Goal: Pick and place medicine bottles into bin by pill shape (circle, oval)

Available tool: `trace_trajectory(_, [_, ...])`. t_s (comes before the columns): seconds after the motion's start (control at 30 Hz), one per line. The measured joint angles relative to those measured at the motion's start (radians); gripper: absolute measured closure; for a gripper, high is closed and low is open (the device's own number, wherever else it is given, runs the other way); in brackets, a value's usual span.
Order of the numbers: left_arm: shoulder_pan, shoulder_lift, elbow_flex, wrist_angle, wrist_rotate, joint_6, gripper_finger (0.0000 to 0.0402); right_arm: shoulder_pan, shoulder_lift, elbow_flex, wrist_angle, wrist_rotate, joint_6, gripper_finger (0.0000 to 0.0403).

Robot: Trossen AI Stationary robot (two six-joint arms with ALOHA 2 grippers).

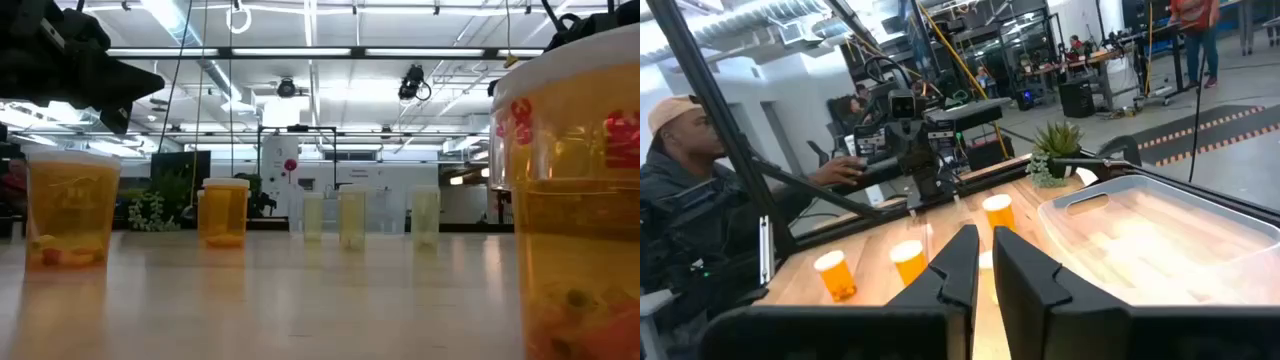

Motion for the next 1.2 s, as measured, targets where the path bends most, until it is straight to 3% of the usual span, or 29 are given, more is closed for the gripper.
trace_trajectory(1.2, [0.0,0.0,0.0,0.0,0.0,0.0,0.0377,0.0,0.0,0.0,0.0,0.0,0.0,0.0362])
